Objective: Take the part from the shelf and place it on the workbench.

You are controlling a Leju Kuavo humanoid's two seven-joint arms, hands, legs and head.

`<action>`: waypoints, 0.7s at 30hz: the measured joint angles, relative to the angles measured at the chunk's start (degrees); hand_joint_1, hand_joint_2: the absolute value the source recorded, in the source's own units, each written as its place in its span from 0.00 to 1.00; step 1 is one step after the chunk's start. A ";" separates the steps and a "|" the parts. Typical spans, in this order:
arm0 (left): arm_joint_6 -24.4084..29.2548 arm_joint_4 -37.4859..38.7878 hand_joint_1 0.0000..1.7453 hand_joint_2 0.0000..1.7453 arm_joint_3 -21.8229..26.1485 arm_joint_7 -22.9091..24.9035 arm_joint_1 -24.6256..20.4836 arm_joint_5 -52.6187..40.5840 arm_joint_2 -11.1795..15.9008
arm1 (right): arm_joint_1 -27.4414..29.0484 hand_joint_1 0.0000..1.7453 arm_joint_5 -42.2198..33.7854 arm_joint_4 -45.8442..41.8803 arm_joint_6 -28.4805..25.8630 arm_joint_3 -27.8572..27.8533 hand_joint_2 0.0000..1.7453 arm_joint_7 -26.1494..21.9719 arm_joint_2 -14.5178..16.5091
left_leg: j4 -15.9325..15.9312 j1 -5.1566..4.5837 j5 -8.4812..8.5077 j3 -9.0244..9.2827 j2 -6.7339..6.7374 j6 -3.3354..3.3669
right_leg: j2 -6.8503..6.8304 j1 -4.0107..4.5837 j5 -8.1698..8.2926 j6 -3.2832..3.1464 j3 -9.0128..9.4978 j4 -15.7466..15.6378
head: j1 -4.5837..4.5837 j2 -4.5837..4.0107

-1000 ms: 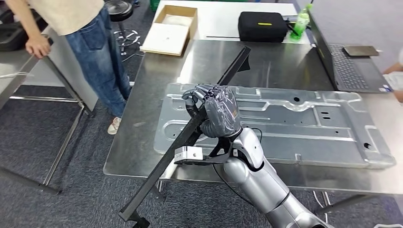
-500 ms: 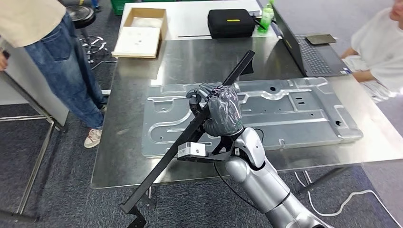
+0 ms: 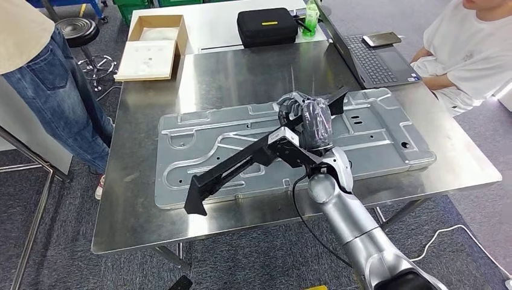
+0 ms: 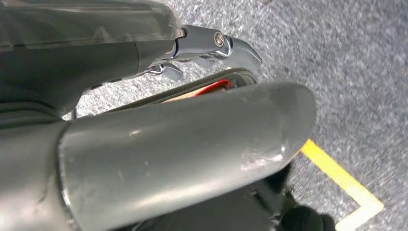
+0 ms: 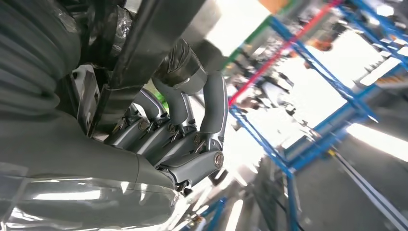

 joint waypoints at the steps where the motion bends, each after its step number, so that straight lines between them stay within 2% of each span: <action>1: -0.11 0.00 0.00 0.00 -0.01 -0.02 0.06 0.02 0.03 | -0.20 1.00 -0.02 0.99 0.27 -0.36 1.00 -0.01 -0.08 | -1.22 0.03 1.56 0.20 -0.01 -0.02 | 0.27 -0.02 -0.14 0.05 0.00 0.23 | -0.01 0.00; 3: -0.39 0.00 0.00 0.00 -0.03 -0.10 0.04 0.09 0.14 | -0.86 1.00 -0.02 2.61 0.97 -0.99 1.00 -0.01 -0.20 | -8.01 0.10 5.76 2.84 -0.17 0.13 | 0.74 -0.12 -0.60 0.32 -0.06 0.92 | -0.01 0.00; 4: -0.56 0.00 0.00 0.00 -0.04 -0.17 -0.01 0.13 0.20 | -1.41 1.00 0.02 3.51 1.48 -1.30 1.00 -0.01 -0.27 | -11.42 0.06 7.09 4.28 -0.32 0.24 | 0.99 -0.07 -0.86 0.57 -0.24 1.38 | -0.01 0.00; 5: -0.68 0.00 0.00 0.00 -0.06 -0.26 -0.06 0.16 0.25 | -2.01 1.00 0.08 4.43 1.94 -1.55 1.00 0.00 -0.33 | -13.58 0.00 7.69 5.20 -0.46 0.39 | 1.17 -0.04 -1.01 0.85 -0.44 1.70 | 0.00 0.00; 9: -0.80 0.00 0.00 0.00 -0.18 -0.64 -0.20 0.14 0.30 | -3.66 1.00 0.71 7.73 2.69 -2.38 1.00 0.01 -0.78 | -15.14 -0.18 7.96 5.76 -0.53 1.37 | 1.32 -0.12 -1.15 2.04 -0.79 1.95 | -0.01 0.00; 10: -0.80 0.00 0.00 0.00 -0.22 -0.73 -0.26 0.12 0.30 | -3.96 1.00 0.88 8.41 2.77 -2.61 1.00 0.01 -0.95 | -15.42 -0.12 8.15 5.87 -0.49 1.71 | 1.05 -0.19 -1.89 2.33 -1.19 2.93 | 0.01 0.00; 11: -0.80 0.00 0.00 0.00 -0.27 -0.81 -0.30 0.10 0.29 | -4.25 1.00 0.97 8.94 2.82 -2.79 1.00 0.01 -1.09 | -15.67 -0.02 8.31 5.97 -0.42 1.99 | 0.76 -0.26 -3.09 2.57 -2.01 4.81 | 0.01 0.00; 13: -0.80 0.00 0.00 0.00 -0.37 -0.89 -0.33 0.02 0.31 | -4.72 1.00 1.24 9.96 2.72 -3.07 1.00 0.14 -1.40 | -15.83 -0.01 8.40 6.04 -0.27 2.25 | 0.27 -0.41 -6.51 3.00 -5.19 11.54 | 0.02 0.00; 14: -0.78 0.00 0.00 0.00 -0.42 -0.91 -0.32 -0.06 0.31 | -4.80 1.00 1.50 10.53 2.50 -3.16 1.00 0.36 -1.56 | -15.82 -0.03 8.37 6.03 -0.21 2.29 | 0.23 -0.53 -7.57 3.17 -6.81 14.72 | 0.02 0.00; 15: -0.75 0.00 0.00 0.00 -0.48 -0.93 -0.31 -0.14 0.31 | -4.82 1.00 1.86 11.16 2.19 -3.27 1.00 0.63 -1.77 | -15.82 -0.04 8.34 6.04 -0.16 2.29 | 0.19 -0.66 -7.78 3.30 -7.86 16.61 | 0.02 0.00; 16: -0.73 0.00 0.00 0.00 -0.53 -0.96 -0.30 -0.21 0.31 | -4.83 1.00 2.22 11.78 1.78 -3.41 1.00 0.94 -1.97 | -15.81 -0.03 8.29 6.07 -0.15 2.28 | 0.12 -0.81 -6.81 3.37 -7.84 16.24 | 0.02 0.00; 17: -0.70 0.00 0.00 0.00 -0.56 -0.99 -0.30 -0.29 0.31 | -4.90 1.00 2.62 12.38 1.26 -3.62 1.00 1.20 -2.19 | -15.80 -0.03 8.23 6.14 -0.15 2.22 | 0.00 -0.96 -5.02 3.38 -6.82 13.86 | 0.02 0.00; 18: -0.68 0.00 0.00 0.00 -0.59 -1.02 -0.30 -0.35 0.30 | -5.06 1.00 2.97 12.87 0.70 -3.88 1.00 1.41 -2.38 | -15.79 -0.02 8.15 6.23 -0.15 2.10 | -0.21 -1.07 -2.92 3.34 -5.05 10.03 | 0.02 0.00; 19: -0.65 0.00 0.00 0.00 -0.61 -1.04 -0.30 -0.39 0.29 | -5.39 1.00 3.29 13.40 0.03 -4.19 1.00 1.58 -2.62 | -15.75 -0.12 8.08 6.25 -0.16 1.91 | -0.46 -1.00 -1.48 3.26 -3.27 6.30 | 0.01 0.00; 21: -0.58 0.00 0.00 0.50 -0.64 -1.09 -0.30 -0.45 0.30 | -6.27 0.50 3.85 14.66 -1.12 -4.80 1.00 1.79 -3.06 | -15.76 -0.28 8.00 6.22 -0.15 1.39 | -0.73 -0.67 -0.45 2.90 -1.34 2.02 | 0.01 0.00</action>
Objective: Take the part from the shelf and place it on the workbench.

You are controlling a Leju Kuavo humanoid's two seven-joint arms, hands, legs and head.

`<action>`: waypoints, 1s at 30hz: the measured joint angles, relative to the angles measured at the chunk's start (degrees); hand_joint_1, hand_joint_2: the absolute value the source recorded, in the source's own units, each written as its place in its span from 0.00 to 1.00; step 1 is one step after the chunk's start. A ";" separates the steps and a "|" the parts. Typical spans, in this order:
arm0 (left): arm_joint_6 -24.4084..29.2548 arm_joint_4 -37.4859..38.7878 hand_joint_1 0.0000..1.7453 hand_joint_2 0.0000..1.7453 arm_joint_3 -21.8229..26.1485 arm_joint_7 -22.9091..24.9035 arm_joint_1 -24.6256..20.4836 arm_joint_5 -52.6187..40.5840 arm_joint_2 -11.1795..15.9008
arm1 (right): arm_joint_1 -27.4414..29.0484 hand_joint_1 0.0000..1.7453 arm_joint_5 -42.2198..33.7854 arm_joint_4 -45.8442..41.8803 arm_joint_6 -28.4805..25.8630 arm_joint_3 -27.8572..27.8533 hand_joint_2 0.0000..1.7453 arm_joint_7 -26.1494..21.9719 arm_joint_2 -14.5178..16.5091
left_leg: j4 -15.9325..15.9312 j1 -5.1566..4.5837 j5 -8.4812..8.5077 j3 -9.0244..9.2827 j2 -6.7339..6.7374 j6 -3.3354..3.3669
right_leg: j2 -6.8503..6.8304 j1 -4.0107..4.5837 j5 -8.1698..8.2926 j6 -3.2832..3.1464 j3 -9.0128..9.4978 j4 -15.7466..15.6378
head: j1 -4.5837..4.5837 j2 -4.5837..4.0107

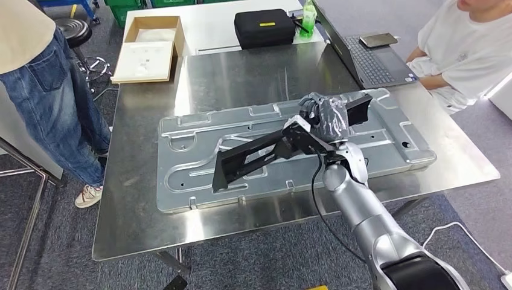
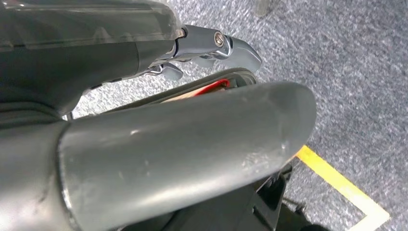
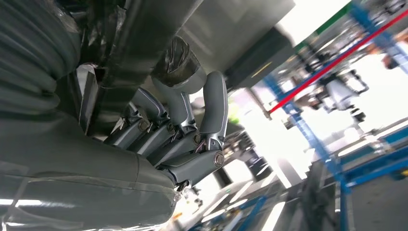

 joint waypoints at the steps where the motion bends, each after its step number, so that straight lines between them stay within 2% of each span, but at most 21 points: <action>1: 0.05 0.00 0.00 0.75 -0.02 -0.02 0.01 -0.04 0.00 | -0.36 0.25 0.22 0.64 -0.42 -0.33 1.00 0.03 -0.29 | -0.09 -0.07 0.01 0.01 0.03 -0.29 | 0.03 0.23 -0.24 -0.24 0.16 -0.40 | -0.01 0.00; 2: 0.12 0.00 0.00 1.00 -0.03 -0.03 0.04 -0.14 0.00 | -0.60 0.00 0.39 1.17 -0.66 -0.62 1.00 0.10 -0.51 | -0.24 -0.05 0.01 0.14 0.09 -0.59 | 0.15 0.31 -0.19 -0.57 0.21 -0.54 | 0.00 0.00; 4: 0.29 0.00 0.00 1.00 -0.13 -0.01 0.08 -0.33 -0.01 | -0.95 0.00 0.63 1.95 -0.95 -1.11 1.00 0.63 -0.88 | 0.25 0.05 -0.61 0.12 0.17 -1.13 | 0.30 0.17 -0.06 -1.31 0.56 -0.93 | -0.01 0.00; 5: 0.34 0.00 0.00 1.00 -0.21 -0.01 0.07 -0.36 -0.01 | -1.30 0.00 0.75 2.52 -1.00 -1.36 1.00 1.24 -0.96 | 1.74 0.08 -1.62 -0.49 0.17 -1.30 | 0.38 0.08 0.03 -1.76 0.73 -1.13 | -0.01 0.00; 8: 0.28 0.00 0.00 1.00 -0.37 -0.19 0.12 -0.03 -0.01 | -2.99 0.00 1.02 5.87 -0.95 -2.85 1.00 3.97 -1.43 | 11.90 0.09 -6.49 -5.36 0.09 -1.34 | 0.52 0.30 0.04 -2.59 0.91 -1.29 | -0.03 0.00; 9: 0.24 0.00 0.00 1.00 -0.37 -0.25 0.20 0.05 -0.02 | -3.62 0.00 0.96 7.27 -0.87 -3.53 1.00 4.63 -1.72 | 14.82 0.08 -7.29 -6.89 0.09 -1.27 | 0.55 0.47 0.01 -2.66 0.96 -1.27 | -0.02 0.00; 10: 0.22 0.00 0.00 1.00 -0.37 -0.28 0.29 0.09 -0.02 | -4.23 0.00 0.84 8.57 -0.81 -4.22 1.00 5.00 -2.02 | 15.90 0.05 -7.02 -7.56 0.08 -1.15 | 0.58 0.64 -0.03 -2.72 1.04 -1.25 | -0.03 0.00; 11: 0.22 0.00 0.00 1.00 -0.37 -0.28 0.36 0.10 -0.03 | -4.78 0.00 0.70 9.65 -0.75 -4.83 1.00 5.14 -2.25 | 14.82 0.01 -5.74 -7.14 0.06 -0.95 | 0.63 0.78 -0.08 -2.75 1.17 -1.23 | -0.03 0.00; 13: 0.22 0.00 0.00 1.00 -0.37 -0.28 0.37 0.14 -0.01 | -5.66 0.00 0.46 11.28 -0.72 -5.80 1.00 5.21 -2.61 | 7.67 -0.12 -1.83 -3.81 -0.09 -0.38 | 0.69 0.94 -0.26 -2.70 1.44 -1.13 | -0.02 0.00; 14: 0.22 0.00 0.00 1.00 -0.37 -0.29 0.34 0.17 0.01 | -6.01 0.00 0.41 11.92 -0.72 -6.21 1.00 5.24 -2.77 | 4.05 -0.23 -0.55 -2.06 -0.19 -0.17 | 0.71 1.08 -0.37 -2.56 1.44 -0.98 | 0.00 0.00; 16: 0.22 0.00 0.00 0.50 -0.37 -0.32 0.34 0.20 0.04 | -6.57 0.00 0.35 12.90 -0.73 -6.85 1.00 5.30 -3.06 | 0.37 -0.44 0.23 -0.33 -0.35 0.09 | 0.78 1.18 -0.42 -2.13 1.27 -0.84 | 0.01 0.00; 18: 0.22 0.00 0.00 0.00 -0.37 -0.34 0.37 0.21 0.03 | -6.89 0.00 0.35 13.53 -0.74 -7.30 1.00 5.33 -3.32 | -0.03 -0.52 0.39 -0.12 -0.30 0.39 | 0.87 1.11 -0.37 -1.57 1.18 -0.90 | 0.00 0.00; 20: 0.22 0.00 0.00 0.00 -0.37 -0.37 0.25 0.21 0.02 | -7.06 0.00 0.40 14.11 -0.69 -7.72 1.00 5.48 -3.60 | -0.56 -0.37 0.77 0.10 -0.17 0.92 | 0.84 0.96 -1.35 -0.93 0.74 0.28 | 0.01 0.00; 21: 0.22 0.00 0.00 0.00 -0.38 -0.39 0.17 0.20 0.02 | -7.16 0.00 0.47 14.47 -0.62 -7.92 1.00 5.81 -3.75 | -0.81 -0.26 0.94 0.18 -0.10 1.18 | 0.79 0.86 -2.69 -0.60 -0.18 2.39 | 0.02 0.00; 23: 0.24 0.00 0.00 0.00 -0.39 -0.43 0.10 0.16 0.02 | -7.33 0.00 0.69 15.29 -0.29 -8.26 1.00 6.92 -4.03 | -0.91 -0.25 1.04 0.16 -0.08 1.38 | 0.69 0.55 -6.08 -0.06 -3.33 9.19 | 0.02 0.00; 24: 0.27 0.00 0.00 0.00 -0.39 -0.44 0.14 0.12 0.02 | -7.49 0.00 0.84 15.80 0.04 -8.48 1.00 7.58 -4.24 | -0.91 -0.25 1.04 0.16 -0.08 1.39 | 0.68 0.37 -7.21 0.15 -4.90 12.44 | 0.02 0.00; 25: 0.31 0.00 0.00 0.00 -0.39 -0.44 0.18 0.08 0.02 | -7.74 0.00 0.99 16.33 0.50 -8.71 1.00 8.17 -4.48 | -0.91 -0.24 1.03 0.19 -0.08 1.39 | 0.65 0.20 -7.35 0.32 -5.74 14.09 | 0.02 0.00; 26: 0.36 0.00 0.00 0.00 -0.39 -0.44 0.21 0.04 0.02 | -8.11 0.00 1.16 16.93 1.10 -8.98 1.00 8.76 -4.77 | -0.90 -0.23 1.02 0.24 -0.08 1.37 | 0.61 0.05 -6.49 0.43 -5.60 13.73 | 0.03 0.00; 27: 0.40 0.00 0.00 0.00 -0.39 -0.45 0.23 0.02 0.02 | -8.64 0.00 1.37 17.60 2.02 -9.24 1.00 9.42 -5.13 | -0.90 -0.20 1.00 0.33 -0.09 1.34 | 0.55 -0.08 -4.82 0.47 -4.38 11.28 | 0.03 0.00; 28: 0.44 0.00 0.00 0.00 -0.40 -0.50 0.25 0.02 0.02 | -9.38 0.00 1.59 18.41 3.67 -9.47 1.00 10.37 -5.51 | -0.90 -0.18 0.98 0.43 -0.11 1.26 | 0.40 -0.17 -2.86 0.41 -2.36 7.39 | 0.04 0.00; 30: 0.44 0.00 0.00 0.00 -0.43 -0.81 0.30 0.01 0.02 | -11.77 0.00 1.87 20.58 10.91 -9.74 1.00 13.52 -6.40 | -0.80 -0.33 0.86 0.54 -0.14 0.81 | 0.17 0.09 -0.61 -0.03 1.02 0.59 | 0.02 0.00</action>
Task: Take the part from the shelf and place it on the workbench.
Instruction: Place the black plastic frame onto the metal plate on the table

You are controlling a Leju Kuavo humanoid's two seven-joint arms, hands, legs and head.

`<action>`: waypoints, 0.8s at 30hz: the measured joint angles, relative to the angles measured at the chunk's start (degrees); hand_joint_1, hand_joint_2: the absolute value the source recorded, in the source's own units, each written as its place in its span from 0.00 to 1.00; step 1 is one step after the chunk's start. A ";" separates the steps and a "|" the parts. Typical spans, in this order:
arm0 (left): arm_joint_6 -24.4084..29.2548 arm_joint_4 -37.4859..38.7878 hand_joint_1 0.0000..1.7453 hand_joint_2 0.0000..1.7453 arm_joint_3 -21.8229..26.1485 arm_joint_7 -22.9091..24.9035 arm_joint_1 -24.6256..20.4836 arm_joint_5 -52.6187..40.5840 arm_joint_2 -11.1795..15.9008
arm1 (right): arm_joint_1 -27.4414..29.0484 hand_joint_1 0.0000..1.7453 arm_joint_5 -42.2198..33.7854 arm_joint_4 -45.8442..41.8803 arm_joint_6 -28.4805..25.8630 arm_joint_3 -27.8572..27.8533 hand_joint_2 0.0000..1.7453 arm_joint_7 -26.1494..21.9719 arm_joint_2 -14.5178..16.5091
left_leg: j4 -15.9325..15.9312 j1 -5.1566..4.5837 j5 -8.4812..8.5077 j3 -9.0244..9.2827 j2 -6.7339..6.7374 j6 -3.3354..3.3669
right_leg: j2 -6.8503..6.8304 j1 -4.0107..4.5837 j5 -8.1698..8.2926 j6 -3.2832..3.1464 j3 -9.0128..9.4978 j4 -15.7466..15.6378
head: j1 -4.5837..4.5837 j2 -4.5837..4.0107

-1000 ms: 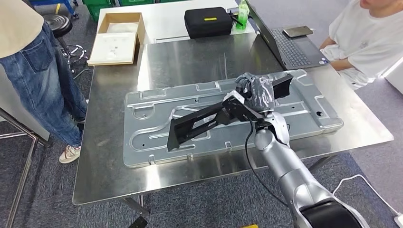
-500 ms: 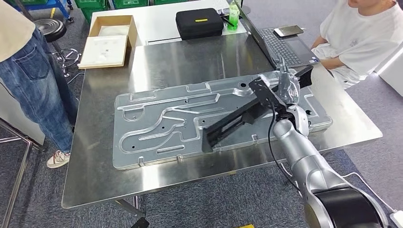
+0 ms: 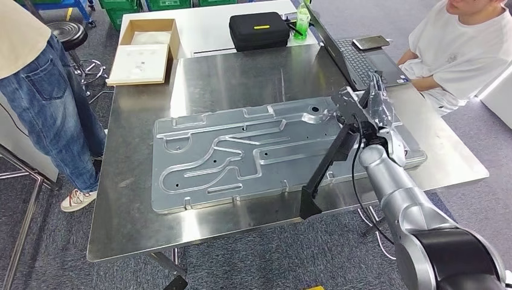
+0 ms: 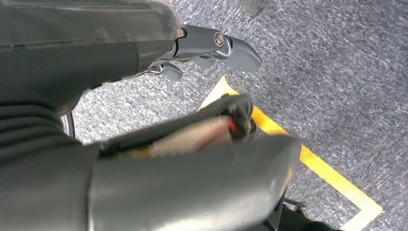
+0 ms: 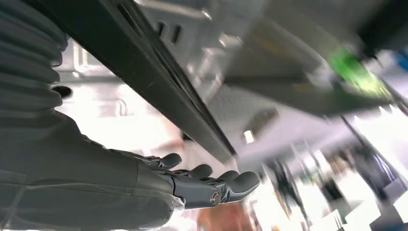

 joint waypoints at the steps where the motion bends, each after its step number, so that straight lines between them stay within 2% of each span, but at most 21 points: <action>1: -0.02 0.00 0.00 0.00 -0.01 -0.21 0.02 0.00 0.01 | -1.39 0.00 -0.02 1.25 5.04 -0.07 1.00 1.88 -0.50 | 0.02 -0.02 -0.06 0.06 0.00 -0.34 | -0.03 0.22 0.22 -0.33 0.77 -1.61 | -0.01 0.00; 3: -0.07 0.00 0.00 0.00 -0.04 -0.52 0.07 -0.01 0.03 | -3.47 0.00 -0.35 3.08 13.19 -0.25 1.00 4.42 -1.51 | -0.10 0.16 -0.10 0.32 0.00 -1.08 | 0.11 0.63 0.17 -1.06 1.11 -2.20 | -0.02 0.00; 5: -0.11 0.00 0.00 0.00 -0.08 -0.65 0.22 -0.07 0.09 | -4.30 0.00 -0.69 4.12 15.88 -0.61 1.00 5.03 -2.23 | 0.91 0.40 -0.94 0.16 -0.04 -1.57 | -0.05 0.63 0.57 -1.83 1.79 -2.90 | -0.02 0.00; 7: -0.13 0.00 0.00 0.00 -0.09 -0.70 0.46 -0.11 0.18 | -4.78 0.00 -0.81 5.01 16.22 -0.94 0.50 5.09 -2.55 | 5.73 0.46 -4.11 -1.82 -0.07 -1.73 | -0.24 0.48 1.03 -2.51 2.09 -3.46 | -0.05 0.00; 9: -0.15 0.00 0.00 0.00 -0.10 -0.72 0.66 -0.15 0.22 | -4.99 0.00 -0.91 5.75 16.36 -1.11 0.00 5.30 -2.69 | 12.83 0.46 -7.77 -4.87 -0.09 -1.88 | -0.31 0.57 1.17 -2.79 1.88 -3.48 | -0.09 0.00; 10: -0.17 0.00 0.00 0.00 -0.11 -0.72 0.78 -0.17 0.23 | -5.01 0.00 -0.97 6.06 16.53 -1.21 0.00 5.66 -2.72 | 15.04 0.51 -8.44 -5.71 -0.09 -1.99 | -0.30 0.58 1.22 -2.77 1.81 -3.46 | -0.09 0.00; 11: -0.20 0.00 0.00 0.00 -0.13 -0.73 0.90 -0.20 0.28 | -5.09 0.00 -1.00 6.40 16.96 -1.34 0.00 6.26 -2.81 | 15.31 0.59 -8.09 -5.60 -0.08 -2.10 | -0.26 0.56 1.27 -2.71 1.76 -3.41 | -0.09 0.00; 12: -0.24 0.00 0.00 0.00 -0.18 -0.75 1.00 -0.24 0.34 | -5.25 0.00 -0.85 6.75 17.75 -1.47 0.00 7.11 -2.97 | 13.40 0.72 -6.82 -4.38 -0.08 -2.21 | -0.21 0.49 1.30 -2.61 1.72 -3.29 | -0.09 0.00; 13: -0.29 0.00 0.00 0.00 -0.25 -0.82 1.06 -0.28 0.41 | -5.50 0.00 -0.59 7.09 18.95 -1.59 0.00 8.20 -3.17 | 9.90 0.89 -5.13 -2.33 -0.09 -2.32 | -0.17 0.41 1.28 -2.43 1.63 -3.03 | -0.09 0.00; 15: -0.43 0.00 0.00 0.00 -0.46 -1.03 0.98 -0.36 0.49 | -6.25 0.00 0.16 7.60 22.27 -1.73 0.00 10.29 -3.89 | 3.18 1.08 -3.03 1.33 -0.25 -2.30 | -0.04 0.57 0.97 -1.77 1.22 -2.18 | -0.03 0.00; 16: -0.50 0.00 0.00 0.00 -0.56 -1.15 0.97 -0.38 0.51 | -6.60 0.00 0.41 7.79 24.02 -1.80 0.00 10.98 -4.36 | 1.50 1.08 -2.74 2.23 -0.35 -2.11 | 0.02 0.69 0.83 -1.38 1.08 -1.89 | 0.03 0.00; 19: -0.61 0.00 0.00 0.00 -0.81 -1.32 1.14 -0.42 0.61 | -6.81 0.00 0.50 8.35 27.07 -2.15 0.00 11.33 -5.70 | 0.83 0.99 -2.51 2.51 -0.28 -1.03 | 0.26 0.65 0.92 -0.42 1.17 -1.93 | 0.15 0.00; 20: -0.61 0.00 0.00 0.00 -0.87 -1.34 1.14 -0.42 0.66 | -6.66 0.00 0.39 8.52 27.28 -2.36 0.00 11.18 -6.02 | 0.72 1.04 -2.31 2.51 -0.06 -0.65 | 0.31 0.54 0.52 -0.16 0.98 -1.46 | 0.16 0.00; 21: -0.61 0.00 0.00 0.00 -0.90 -1.37 1.11 -0.42 0.70 | -6.51 0.00 0.27 8.71 27.45 -2.60 0.00 11.01 -6.28 | 0.60 1.11 -2.09 2.48 0.16 -0.31 | 0.32 0.44 -0.64 0.08 0.28 0.04 | 0.16 0.00; 22: -0.61 0.00 0.00 0.00 -0.92 -1.40 1.08 -0.42 0.72 | -6.33 0.00 0.16 8.94 27.65 -2.83 0.25 10.89 -6.55 | 0.53 1.10 -1.89 2.29 0.39 -0.02 | 0.31 0.34 -2.41 0.32 -0.94 2.72 | 0.16 0.00; 24: -0.61 0.00 0.00 0.00 -0.94 -1.47 1.13 -0.42 0.77 | -5.74 0.00 -0.04 9.45 28.18 -3.15 0.75 10.76 -6.93 | 0.53 0.94 -1.67 1.82 0.72 0.27 | 0.26 0.23 -6.27 0.66 -4.33 10.08 | 0.15 0.00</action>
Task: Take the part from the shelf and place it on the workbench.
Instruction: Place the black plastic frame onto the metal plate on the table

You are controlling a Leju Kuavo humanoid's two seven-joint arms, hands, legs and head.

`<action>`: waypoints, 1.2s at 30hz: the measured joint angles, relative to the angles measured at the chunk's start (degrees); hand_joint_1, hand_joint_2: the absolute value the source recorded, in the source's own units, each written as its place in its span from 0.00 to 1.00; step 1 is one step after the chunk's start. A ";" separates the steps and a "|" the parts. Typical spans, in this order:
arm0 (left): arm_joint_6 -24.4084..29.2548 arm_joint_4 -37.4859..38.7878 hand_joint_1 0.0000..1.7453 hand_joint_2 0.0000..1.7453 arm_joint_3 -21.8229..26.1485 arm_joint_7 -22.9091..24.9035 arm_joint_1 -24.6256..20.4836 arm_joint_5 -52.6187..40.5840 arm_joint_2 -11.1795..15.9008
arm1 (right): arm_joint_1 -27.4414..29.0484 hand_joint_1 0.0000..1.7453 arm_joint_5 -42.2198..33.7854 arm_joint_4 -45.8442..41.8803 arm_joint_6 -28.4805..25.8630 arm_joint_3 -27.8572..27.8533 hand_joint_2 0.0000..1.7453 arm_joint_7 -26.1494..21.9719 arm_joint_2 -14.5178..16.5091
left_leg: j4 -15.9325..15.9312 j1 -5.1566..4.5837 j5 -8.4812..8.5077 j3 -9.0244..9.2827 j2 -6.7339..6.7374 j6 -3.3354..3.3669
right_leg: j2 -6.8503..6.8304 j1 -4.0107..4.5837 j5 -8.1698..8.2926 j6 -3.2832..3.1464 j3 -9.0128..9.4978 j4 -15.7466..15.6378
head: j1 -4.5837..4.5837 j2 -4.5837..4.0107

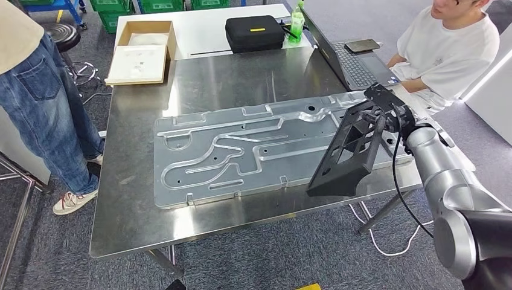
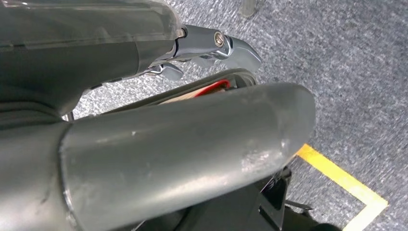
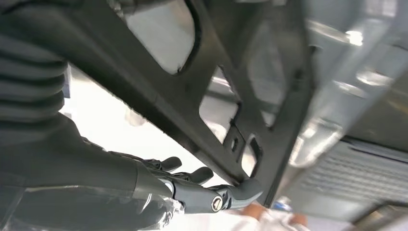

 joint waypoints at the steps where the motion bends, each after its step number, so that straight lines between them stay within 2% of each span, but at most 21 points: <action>1: 0.00 0.00 0.00 0.00 -0.01 -0.02 0.08 0.00 0.04 | 0.45 0.00 -0.08 0.20 0.16 -0.13 1.00 -0.05 -0.14 | 0.01 -0.07 0.06 -0.17 0.17 0.04 | 0.00 -0.02 -0.85 0.05 -1.19 2.67 | 0.01 0.00; 2: 0.00 0.00 0.00 0.00 -0.01 -0.03 0.15 0.00 0.07 | 0.86 0.00 -0.14 0.36 0.26 -0.26 1.00 -0.14 -0.23 | 0.01 -0.11 0.10 -0.26 0.31 0.04 | 0.00 -0.03 -0.63 0.02 -1.46 3.46 | 0.01 0.00; 3: 0.00 0.00 0.00 0.00 -0.01 -0.04 0.20 0.01 0.09 | 1.14 0.00 -0.19 0.48 0.31 -0.41 1.00 -0.26 -0.33 | 0.02 -0.14 0.12 -0.28 0.43 0.00 | 0.00 -0.04 0.61 -0.07 -0.60 1.99 | 0.02 0.00; 6: 0.02 0.00 0.00 0.00 -0.01 -0.11 0.12 0.07 0.10 | 1.19 0.00 -0.27 0.58 0.12 -0.73 1.00 -1.09 -0.61 | 0.06 -0.21 0.14 -0.19 0.75 -0.39 | -0.05 0.15 5.20 -0.54 5.16 -9.00 | 0.00 0.00; 8: 0.16 0.00 0.00 0.00 -0.02 -0.24 0.04 0.16 0.10 | 1.09 0.00 -0.29 0.52 -1.09 -0.89 1.00 -2.44 -0.73 | 0.06 -0.16 0.13 -0.16 0.85 -1.02 | -0.09 0.67 5.74 -1.05 6.75 -12.23 | -0.01 0.00; 10: 0.39 0.00 0.00 0.00 -0.03 -0.46 0.05 0.29 0.06 | 1.21 0.00 -0.43 0.36 -3.60 -1.12 1.00 -4.79 -0.71 | 0.07 0.12 0.13 -0.14 0.79 -1.75 | -0.14 0.97 6.00 -1.81 6.96 -12.53 | 0.00 0.00; 12: 0.59 0.00 0.00 0.00 -0.02 -0.68 0.17 0.40 0.03 | 1.40 0.00 -0.64 0.07 -6.27 -1.37 1.00 -7.64 -0.60 | 1.80 0.22 -1.10 -0.95 0.29 -2.14 | -0.34 0.84 6.43 -2.66 7.15 -13.04 | -0.03 0.00; 14: 0.74 0.00 0.00 0.00 -0.01 -0.75 0.40 0.46 0.02 | 1.75 0.00 -0.76 -0.12 -7.92 -1.56 1.00 -9.66 -0.40 | 7.48 0.10 -4.45 -3.74 -0.29 -2.24 | -0.65 0.76 6.70 -3.27 6.96 -13.27 | -0.10 0.00; 16: 0.81 0.00 0.00 0.00 -0.01 -0.75 0.77 0.46 0.02 | 2.37 0.00 -0.84 -0.15 -8.48 -1.80 1.00 -10.43 -0.24 | 14.41 0.04 -7.35 -7.15 -0.44 -2.38 | -0.80 0.86 6.75 -3.49 6.59 -13.19 | -0.13 0.00; 17: 0.83 0.00 0.00 0.00 -0.01 -0.75 0.97 0.46 0.03 | 2.66 0.00 -0.85 -0.16 -8.55 -1.93 1.00 -10.58 -0.20 | 15.98 0.03 -7.47 -7.93 -0.44 -2.42 | -0.80 0.90 6.76 -3.50 6.48 -13.11 | -0.13 0.00; 18: 0.84 0.00 0.00 0.00 -0.01 -0.75 1.13 0.47 0.04 | 2.85 0.00 -0.87 -0.18 -8.59 -2.05 1.00 -10.68 -0.18 | 15.42 0.01 -6.49 -7.65 -0.44 -2.36 | -0.76 0.91 6.74 -3.49 6.41 -13.00 | -0.13 0.00; 21: 0.92 0.00 0.00 0.00 -0.01 -0.78 1.19 0.54 0.20 | 3.06 0.00 -0.87 -0.32 -9.29 -2.23 1.00 -11.58 -0.15 | 4.68 -0.27 -1.10 -2.42 -0.41 -1.66 | -0.61 0.91 6.48 -3.18 6.24 -12.43 | -0.13 0.00; 23: 1.00 0.00 0.00 0.00 -0.01 -0.85 1.12 0.67 0.32 | 3.34 0.00 -0.87 -0.58 -11.65 -2.38 1.00 -13.80 -0.12 | 0.34 -0.57 0.02 -0.51 -0.37 -1.26 | -0.61 0.92 6.37 -2.65 5.96 -12.14 | -0.13 0.00; 26: 1.07 0.00 0.00 0.00 -0.01 -0.95 1.27 0.85 0.27 | 4.34 0.00 -0.60 -1.83 -18.88 -2.83 1.00 -18.52 -0.08 | -0.42 -0.73 0.39 -0.46 -0.45 -0.66 | -0.74 0.66 6.27 -1.66 5.74 -12.01 | -0.12 0.00; 28: 1.23 0.00 0.00 0.00 -0.01 -1.02 1.28 0.87 0.11 | 4.87 0.00 0.41 -3.15 -25.23 -3.08 1.00 -21.40 -0.11 | -1.12 -0.62 0.90 -0.35 -0.48 -0.02 | -0.63 0.37 4.58 -0.99 4.56 -9.71 | -0.09 0.00; 30: 1.37 0.00 0.00 0.00 -0.01 -1.08 1.27 0.84 -0.05 | 5.16 0.00 2.47 -4.79 -31.56 -3.19 1.00 -23.51 -0.22 | -1.39 -0.62 1.08 -0.41 -0.46 0.26 | -0.37 0.08 1.23 -0.39 1.20 -3.14 | -0.07 0.00; 31: 1.39 0.00 0.00 0.00 -0.01 -1.08 1.29 0.78 -0.13 | 5.40 0.00 3.71 -5.75 -34.23 -3.20 1.00 -24.20 -0.33 | -1.37 -0.64 1.05 -0.45 -0.46 0.27 | -0.29 -0.07 0.03 -0.15 -0.68 0.37 | -0.07 0.00; 32: 1.40 0.00 0.00 0.00 -0.02 -1.08 1.33 0.70 -0.24 | 5.79 0.00 5.01 -6.93 -36.71 -3.20 1.00 -24.78 -0.48 | -1.35 -0.65 0.96 -0.42 -0.46 0.24 | -0.26 -0.29 -0.29 0.07 -2.07 2.75 | -0.07 0.00; 33: 1.40 0.00 0.00 0.00 -0.04 -1.08 1.35 0.60 -0.35 | 6.16 0.00 6.06 -8.14 -38.65 -3.20 1.00 -25.22 -0.63 | -1.29 -0.63 0.83 -0.35 -0.46 0.15 | -0.26 -0.56 0.58 0.26 -2.45 2.92 | -0.07 0.00; 34: 1.39 0.00 0.00 0.00 -0.07 -1.08 1.35 0.51 -0.49 | 6.45 0.00 6.83 -9.34 -40.08 -3.20 1.00 -25.54 -0.77 | -1.17 -0.60 0.63 -0.24 -0.47 0.00 | -0.27 -0.86 2.46 0.44 -1.80 0.92 | -0.07 0.00; 36: 1.37 0.00 0.00 0.00 -0.14 -1.08 1.31 0.37 -0.71 | 6.67 0.00 7.70 -11.26 -41.66 -3.20 1.00 -25.93 -0.96 | -0.77 -0.58 0.04 -0.10 -0.49 -0.54 | -0.30 -1.30 6.38 0.81 1.24 -6.27 | -0.05 0.00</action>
